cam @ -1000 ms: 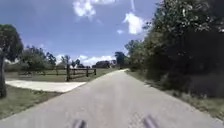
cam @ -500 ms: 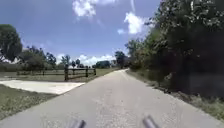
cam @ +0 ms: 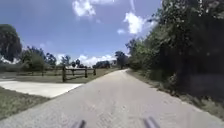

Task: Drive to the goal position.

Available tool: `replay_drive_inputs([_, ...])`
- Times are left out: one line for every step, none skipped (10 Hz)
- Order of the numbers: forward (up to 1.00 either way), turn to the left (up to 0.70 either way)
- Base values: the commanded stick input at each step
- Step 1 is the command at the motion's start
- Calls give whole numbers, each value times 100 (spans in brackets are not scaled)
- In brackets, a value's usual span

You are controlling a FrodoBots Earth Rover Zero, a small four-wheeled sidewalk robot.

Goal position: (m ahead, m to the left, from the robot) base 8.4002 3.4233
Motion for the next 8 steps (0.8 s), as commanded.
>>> replay_drive_inputs([50,0])
replay_drive_inputs([50,0])
replay_drive_inputs([50,0])
replay_drive_inputs([50,0])
replay_drive_inputs([50,0])
replay_drive_inputs([50,0])
replay_drive_inputs([50,0])
replay_drive_inputs([50,0])
